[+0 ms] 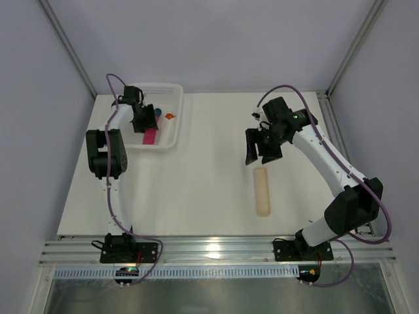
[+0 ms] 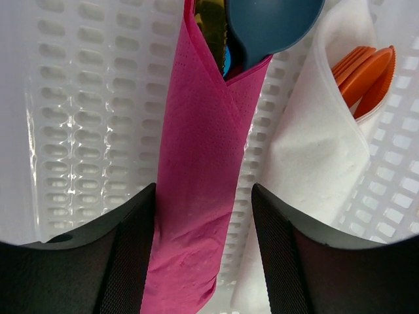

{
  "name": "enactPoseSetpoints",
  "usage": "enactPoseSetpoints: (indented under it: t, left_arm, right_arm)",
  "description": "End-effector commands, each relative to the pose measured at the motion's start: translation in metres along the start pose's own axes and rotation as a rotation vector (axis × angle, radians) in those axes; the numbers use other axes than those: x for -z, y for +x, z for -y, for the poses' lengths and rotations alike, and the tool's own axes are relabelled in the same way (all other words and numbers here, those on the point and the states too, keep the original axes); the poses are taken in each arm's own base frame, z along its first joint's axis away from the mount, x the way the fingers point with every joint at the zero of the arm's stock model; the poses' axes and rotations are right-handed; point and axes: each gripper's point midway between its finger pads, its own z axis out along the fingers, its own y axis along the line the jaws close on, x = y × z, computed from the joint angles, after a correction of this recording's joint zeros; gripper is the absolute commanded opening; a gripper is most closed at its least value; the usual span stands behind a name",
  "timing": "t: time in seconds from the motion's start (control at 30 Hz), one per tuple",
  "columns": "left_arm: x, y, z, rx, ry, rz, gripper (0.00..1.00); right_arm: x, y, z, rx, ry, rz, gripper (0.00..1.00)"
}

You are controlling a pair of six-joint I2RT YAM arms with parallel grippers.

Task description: Place the utensils on the paper napkin and roll it up

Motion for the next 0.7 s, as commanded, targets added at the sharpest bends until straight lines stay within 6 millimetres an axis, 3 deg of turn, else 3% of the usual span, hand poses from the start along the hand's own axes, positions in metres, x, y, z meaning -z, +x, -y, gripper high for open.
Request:
enactPoseSetpoints:
  t: [0.0, 0.2, 0.3, 0.4, 0.57, 0.6, 0.67]
  left_arm:
    - [0.035, -0.036, 0.004, -0.006, -0.016, 0.143, 0.61]
    - [0.046, -0.045, 0.004, 0.003, -0.033, 0.194, 0.61]
    - [0.061, -0.061, 0.004, 0.021, -0.055, 0.265, 0.62]
    - [0.079, -0.073, 0.005, 0.084, -0.08, 0.308, 0.62]
    - [0.133, -0.093, -0.001, 0.2, -0.163, 0.414, 0.63]
    - [0.14, -0.096, 0.001, 0.23, -0.155, 0.425, 0.63]
    - [0.151, -0.092, 0.026, 0.219, -0.113, 0.43, 0.64]
  right_arm:
    - [0.009, -0.012, -0.006, 0.017, -0.025, 0.038, 0.68]
    - [0.009, -0.011, -0.006, 0.015, -0.028, 0.034, 0.68]
    - [0.008, -0.011, -0.006, 0.014, -0.029, 0.031, 0.68]
    - [0.007, -0.011, -0.006, 0.008, -0.029, 0.029, 0.68]
    - [0.008, -0.013, -0.001, -0.006, 0.007, 0.041, 0.71]
    - [0.009, -0.014, 0.0, -0.012, 0.016, 0.045, 0.72]
    - [0.01, -0.015, 0.001, -0.016, 0.025, 0.058, 0.78]
